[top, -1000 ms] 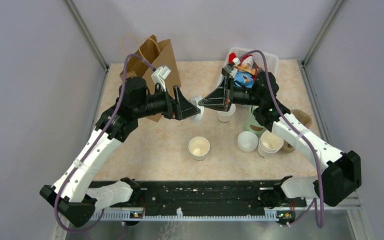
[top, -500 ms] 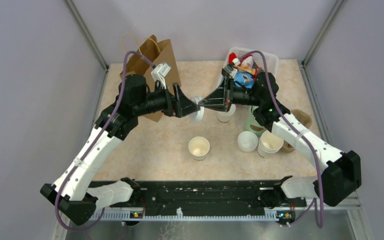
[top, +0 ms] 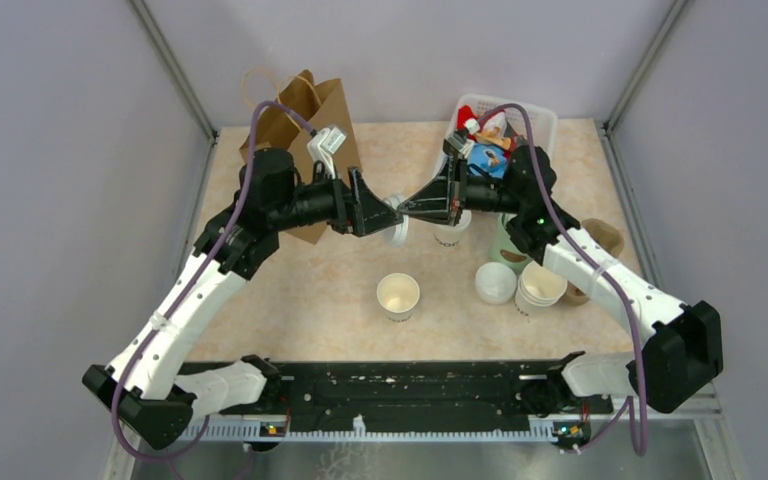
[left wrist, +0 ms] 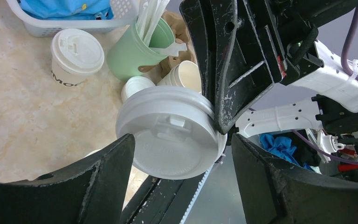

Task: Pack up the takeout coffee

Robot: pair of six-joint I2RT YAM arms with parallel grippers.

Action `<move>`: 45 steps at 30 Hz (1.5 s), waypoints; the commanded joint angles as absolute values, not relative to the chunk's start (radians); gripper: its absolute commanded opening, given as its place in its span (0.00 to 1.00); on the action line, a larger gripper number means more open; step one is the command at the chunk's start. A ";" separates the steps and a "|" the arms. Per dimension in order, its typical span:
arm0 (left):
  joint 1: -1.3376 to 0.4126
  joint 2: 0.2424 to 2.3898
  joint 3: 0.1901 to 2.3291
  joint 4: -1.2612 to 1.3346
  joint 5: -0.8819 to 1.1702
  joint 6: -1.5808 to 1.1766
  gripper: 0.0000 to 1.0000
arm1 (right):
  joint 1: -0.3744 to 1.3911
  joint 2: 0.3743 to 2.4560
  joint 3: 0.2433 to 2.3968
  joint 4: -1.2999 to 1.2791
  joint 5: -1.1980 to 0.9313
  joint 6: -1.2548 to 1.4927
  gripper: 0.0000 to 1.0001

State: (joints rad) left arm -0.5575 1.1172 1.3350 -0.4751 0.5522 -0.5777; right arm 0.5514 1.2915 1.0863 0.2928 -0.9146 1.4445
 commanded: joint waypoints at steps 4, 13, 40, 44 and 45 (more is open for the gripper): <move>-0.555 1.107 1.319 -0.433 0.565 -0.581 0.85 | 0.544 1.260 1.079 0.354 -0.922 1.466 0.00; -0.554 1.103 1.333 -0.466 0.505 -0.563 0.92 | 0.543 1.261 1.080 0.360 -0.925 1.470 0.00; -0.554 1.128 1.327 -0.463 0.536 -0.569 0.75 | 0.545 1.264 1.086 0.334 -0.918 1.457 0.00; -0.555 1.124 1.331 -0.534 0.489 -0.550 0.74 | 0.524 1.238 1.076 0.217 -0.896 1.384 0.27; -0.555 1.128 1.333 -0.555 0.479 -0.544 0.75 | 0.506 1.231 1.080 0.163 -0.895 1.344 0.33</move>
